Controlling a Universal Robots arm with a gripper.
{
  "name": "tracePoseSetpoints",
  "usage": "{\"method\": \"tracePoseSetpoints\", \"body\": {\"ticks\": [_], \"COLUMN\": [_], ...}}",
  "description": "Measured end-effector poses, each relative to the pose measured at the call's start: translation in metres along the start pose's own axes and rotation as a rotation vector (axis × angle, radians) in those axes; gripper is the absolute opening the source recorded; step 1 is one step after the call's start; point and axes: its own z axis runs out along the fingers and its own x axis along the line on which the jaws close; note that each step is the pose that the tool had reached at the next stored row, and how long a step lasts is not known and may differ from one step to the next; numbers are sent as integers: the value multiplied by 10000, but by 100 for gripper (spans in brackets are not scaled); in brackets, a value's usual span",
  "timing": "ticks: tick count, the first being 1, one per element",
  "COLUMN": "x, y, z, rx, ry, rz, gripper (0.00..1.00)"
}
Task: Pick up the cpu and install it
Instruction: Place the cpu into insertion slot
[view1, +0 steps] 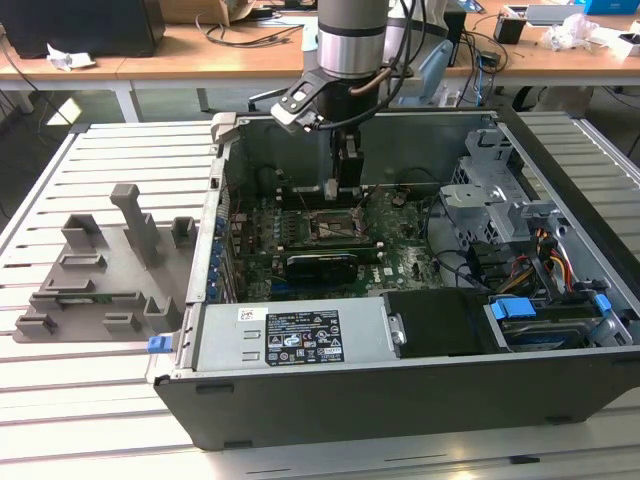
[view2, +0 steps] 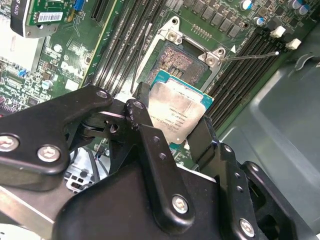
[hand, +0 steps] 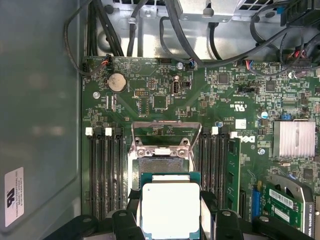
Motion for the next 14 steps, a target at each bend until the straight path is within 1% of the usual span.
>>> {"method": "tracePoseSetpoints", "body": {"ticks": [8, 11, 14], "x": [2, 22, 27], "y": [0, 0, -21], "z": [30, 60, 101], "rx": [-1, -2, -5], "ry": [1, 3, 0], "rz": [0, 0, -71], "gripper": [55, 55, 55]}}
